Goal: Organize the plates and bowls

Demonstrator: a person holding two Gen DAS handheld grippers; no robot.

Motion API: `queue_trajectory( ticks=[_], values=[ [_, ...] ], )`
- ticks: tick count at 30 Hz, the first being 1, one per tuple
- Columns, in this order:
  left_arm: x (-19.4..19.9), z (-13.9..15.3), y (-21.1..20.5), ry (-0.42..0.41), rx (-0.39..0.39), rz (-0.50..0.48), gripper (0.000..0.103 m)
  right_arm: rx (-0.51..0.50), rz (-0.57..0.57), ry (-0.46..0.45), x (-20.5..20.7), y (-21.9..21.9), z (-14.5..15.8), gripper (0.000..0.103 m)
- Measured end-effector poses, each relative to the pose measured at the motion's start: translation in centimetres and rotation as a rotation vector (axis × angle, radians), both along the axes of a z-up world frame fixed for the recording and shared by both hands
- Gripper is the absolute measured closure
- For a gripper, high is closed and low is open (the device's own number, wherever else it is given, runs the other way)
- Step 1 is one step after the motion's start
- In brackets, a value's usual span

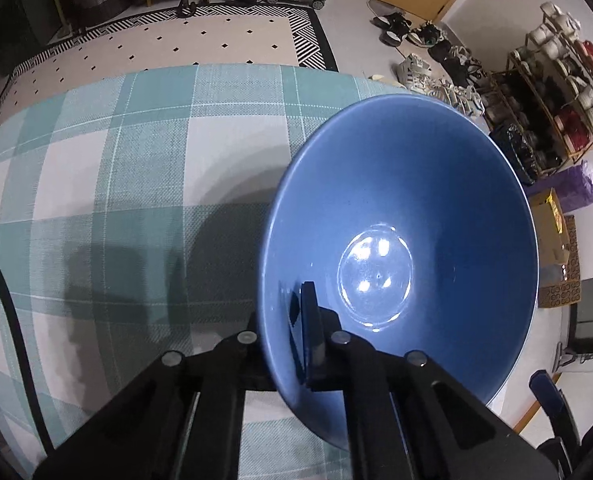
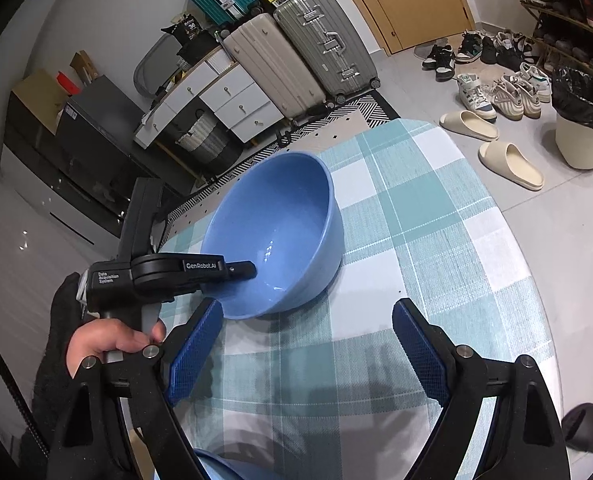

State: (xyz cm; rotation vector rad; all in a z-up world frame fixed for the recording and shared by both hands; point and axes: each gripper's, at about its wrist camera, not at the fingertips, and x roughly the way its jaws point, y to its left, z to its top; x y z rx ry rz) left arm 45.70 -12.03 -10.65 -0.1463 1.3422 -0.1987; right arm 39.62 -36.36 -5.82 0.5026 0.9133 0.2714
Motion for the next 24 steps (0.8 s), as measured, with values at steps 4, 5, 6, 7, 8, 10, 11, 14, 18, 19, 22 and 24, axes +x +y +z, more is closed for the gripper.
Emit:
queue_trajectory(
  ticks=[4, 5, 6, 7, 8, 10, 11, 14, 18, 19, 22, 24],
  values=[
    [-1.1, 0.0, 0.1, 0.005, 0.017, -0.019, 0.099, -0.006, 0.003, 0.007, -0.3, 0.2, 0.0, 0.015],
    [-1.3, 0.1, 0.2, 0.002, 0.025, -0.022, 0.099, -0.007, 0.005, 0.008, -0.3, 0.3, 0.1, 0.015],
    [-1.8, 0.1, 0.3, -0.006, 0.041, -0.033, 0.099, -0.009, 0.007, 0.009, -0.4, 0.3, 0.1, 0.015],
    [-2.2, 0.3, 0.4, -0.015, 0.052, -0.044, 0.099, -0.011, 0.011, 0.011, -0.5, 0.4, 0.2, 0.015],
    [-2.7, 0.3, 0.5, -0.021, 0.061, -0.049, 0.099, -0.014, 0.017, 0.014, -0.5, 0.5, 0.2, 0.015],
    [-3.5, 0.6, 0.8, -0.042, 0.076, -0.052, 0.099, -0.013, 0.024, 0.016, -0.6, 0.7, 0.3, 0.015],
    [-3.8, 0.6, 1.0, -0.051, 0.085, -0.056, 0.098, -0.010, 0.027, 0.019, -0.7, 0.8, 0.3, 0.015],
    [-4.8, 0.4, 1.3, -0.055, 0.094, -0.068, 0.098, -0.001, 0.023, 0.028, -1.0, 0.9, 0.4, 0.015],
    [-6.0, 0.3, 1.7, -0.054, 0.094, -0.084, 0.097, -0.013, 0.033, 0.028, -1.6, 1.3, 0.7, 0.015],
    [-6.2, 0.3, 1.7, -0.056, 0.095, -0.086, 0.097, -0.017, 0.039, 0.030, -1.9, 1.4, 0.8, 0.015],
    [-7.2, 0.4, 2.0, -0.055, 0.107, -0.103, 0.097, -0.027, 0.050, 0.033, -2.2, 1.9, 1.1, 0.015],
    [-7.9, 0.5, 2.2, -0.059, 0.113, -0.107, 0.097, -0.033, 0.056, 0.035, -2.5, 2.2, 1.2, 0.015]
  ],
)
